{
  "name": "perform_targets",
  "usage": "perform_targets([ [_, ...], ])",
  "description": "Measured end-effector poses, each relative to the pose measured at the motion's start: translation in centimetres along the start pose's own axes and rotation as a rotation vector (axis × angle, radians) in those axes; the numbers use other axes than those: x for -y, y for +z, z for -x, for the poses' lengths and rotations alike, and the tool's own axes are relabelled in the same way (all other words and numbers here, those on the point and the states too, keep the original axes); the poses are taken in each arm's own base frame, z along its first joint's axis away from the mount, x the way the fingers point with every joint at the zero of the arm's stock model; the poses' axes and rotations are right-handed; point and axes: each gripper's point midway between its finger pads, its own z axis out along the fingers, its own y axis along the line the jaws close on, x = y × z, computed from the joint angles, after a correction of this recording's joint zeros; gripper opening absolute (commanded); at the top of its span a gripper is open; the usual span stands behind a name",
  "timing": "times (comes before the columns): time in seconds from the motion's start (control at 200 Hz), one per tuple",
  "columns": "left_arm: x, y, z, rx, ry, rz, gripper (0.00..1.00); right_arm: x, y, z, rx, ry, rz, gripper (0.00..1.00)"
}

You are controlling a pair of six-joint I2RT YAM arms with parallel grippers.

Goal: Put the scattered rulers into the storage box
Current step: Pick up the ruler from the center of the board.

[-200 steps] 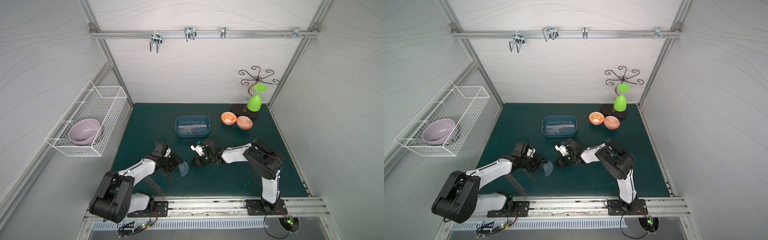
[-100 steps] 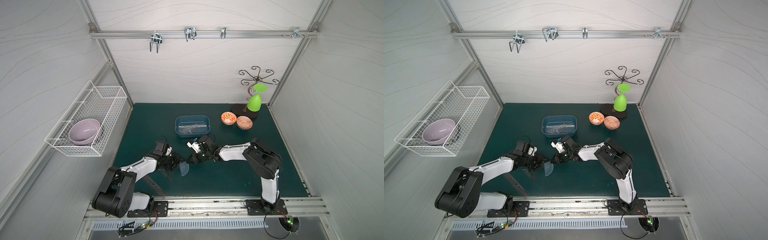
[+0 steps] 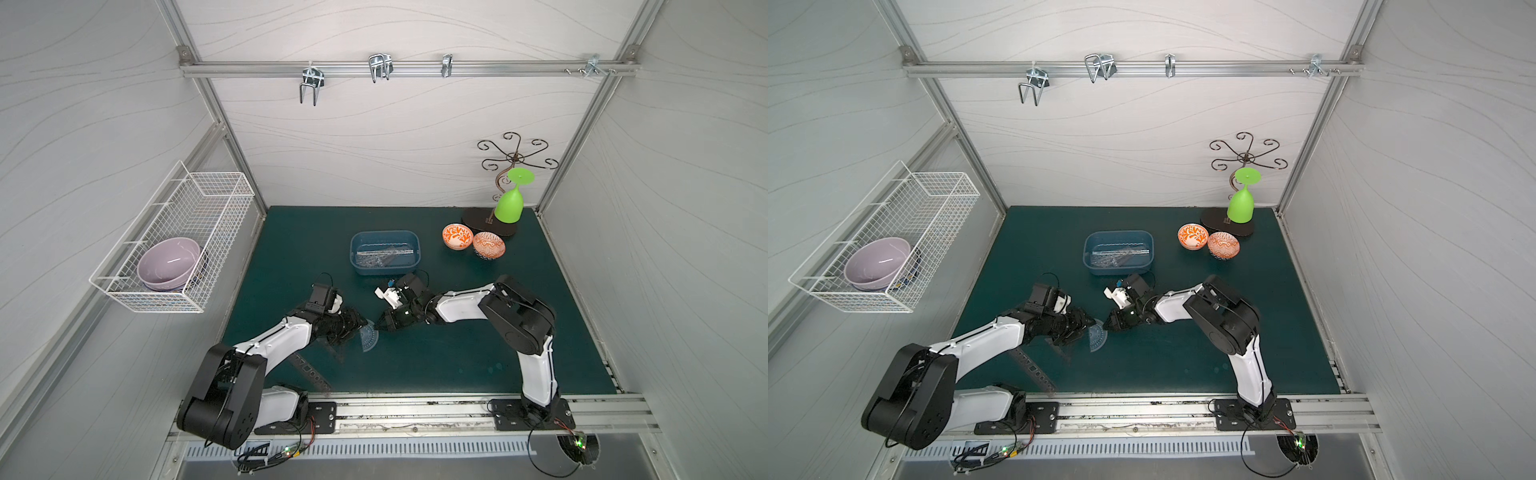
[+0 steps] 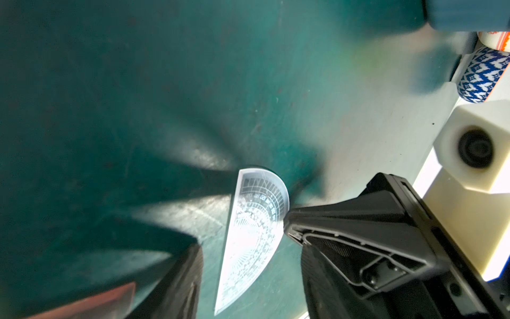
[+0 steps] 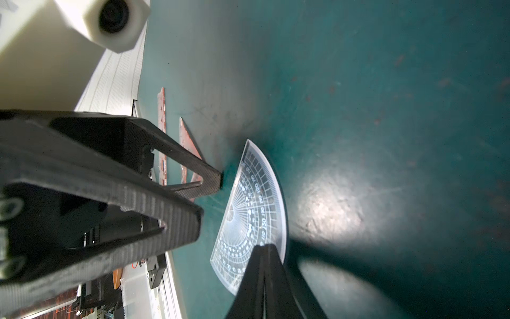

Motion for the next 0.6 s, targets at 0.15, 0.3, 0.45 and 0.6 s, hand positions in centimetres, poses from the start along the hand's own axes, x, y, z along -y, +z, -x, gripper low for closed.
perform_targets([
  [0.15,0.00,0.09,-0.01,0.001,-0.002,-0.008,0.61,0.09,0.00,-0.06,0.007,-0.009,0.003,0.09],
  [0.3,0.37,0.34,-0.09,0.000,0.008,-0.019,0.60,0.17,-0.01,-0.13,0.010,-0.012,0.004,0.09],
  [0.45,0.63,0.69,-0.07,-0.003,0.012,-0.028,0.58,0.18,-0.01,-0.14,0.013,-0.016,0.006,0.09],
  [0.6,0.95,0.92,-0.03,-0.007,0.015,-0.043,0.57,0.21,0.00,-0.17,0.013,-0.018,0.006,0.09],
])
